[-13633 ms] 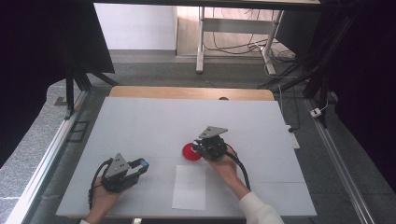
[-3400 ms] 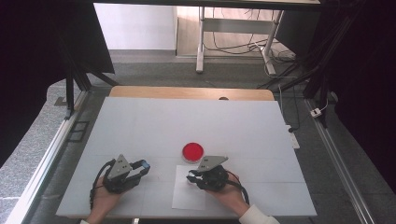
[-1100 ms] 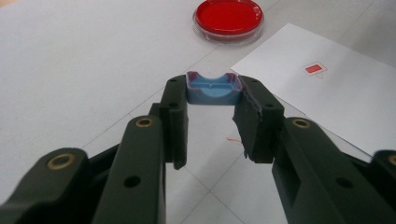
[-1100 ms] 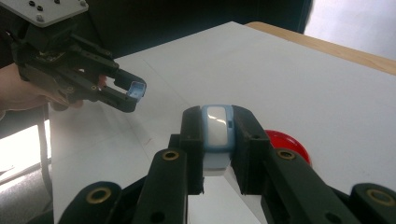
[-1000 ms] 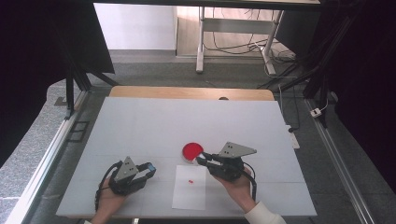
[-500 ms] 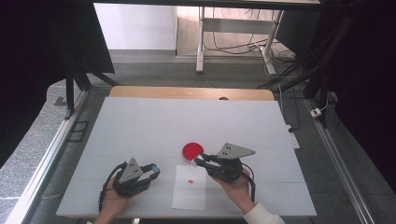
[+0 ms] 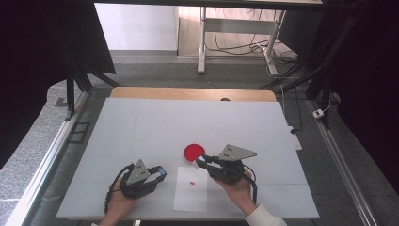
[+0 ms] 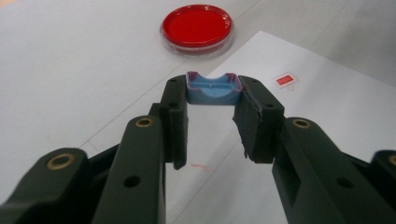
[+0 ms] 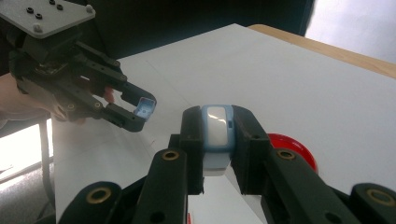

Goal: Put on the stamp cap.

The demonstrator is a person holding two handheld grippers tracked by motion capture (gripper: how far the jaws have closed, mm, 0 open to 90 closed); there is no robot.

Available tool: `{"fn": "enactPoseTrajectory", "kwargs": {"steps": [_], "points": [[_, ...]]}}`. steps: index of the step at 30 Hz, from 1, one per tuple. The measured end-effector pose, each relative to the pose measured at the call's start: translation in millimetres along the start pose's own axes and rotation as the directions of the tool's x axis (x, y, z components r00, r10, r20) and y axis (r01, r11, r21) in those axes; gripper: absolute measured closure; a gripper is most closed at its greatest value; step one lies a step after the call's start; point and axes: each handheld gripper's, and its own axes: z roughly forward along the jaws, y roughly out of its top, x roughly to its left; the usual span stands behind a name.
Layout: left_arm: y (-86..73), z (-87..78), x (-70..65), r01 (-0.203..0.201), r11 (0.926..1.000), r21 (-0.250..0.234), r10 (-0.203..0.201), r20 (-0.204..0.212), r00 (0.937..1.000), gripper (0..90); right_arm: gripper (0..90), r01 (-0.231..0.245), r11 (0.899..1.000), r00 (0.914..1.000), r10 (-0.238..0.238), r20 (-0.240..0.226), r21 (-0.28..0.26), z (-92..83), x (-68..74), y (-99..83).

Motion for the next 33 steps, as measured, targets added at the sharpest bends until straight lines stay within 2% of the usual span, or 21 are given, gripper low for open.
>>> {"fn": "enactPoseTrajectory", "kwargs": {"steps": [5,11,18,25,33], "points": [[5.1,5.1,-4.4,-0.013,0.9999,-0.001,0.013,0.013,0.9998,64.7,75.2,0.003,1.0,1.0,-0.003,-0.002,0.0,0.2,0.5,0.1],[7.7,7.3,-8.4,-0.012,0.9999,-0.001,0.012,0.016,0.9998,64.7,75.2,-0.001,1.0,1.0,0.001,0.001,-0.007,-1.0,-0.5,0.4],[13.8,10.7,-9.7,-0.029,0.9993,0.022,0.028,0.02,0.9994,64.6,75.1,-0.003,1.0,1.0,0.003,-0.002,-0.004,-0.4,0.6,0.1],[24.3,21.3,-12.2,-0.039,0.9992,0.014,0.038,0.032,0.9988,64.6,75.1,-0.001,1.0,1.0,0.001,-0.002,-0.013,-1.6,1.2,0.8],[30.1,30.8,-14.1,-0.033,0.9994,0.007,0.033,0.04,0.9987,64.6,75.1,-0.011,1.0,0.9998,0.012,0.014,-0.028,-4.3,-1.7,2.1]]}}
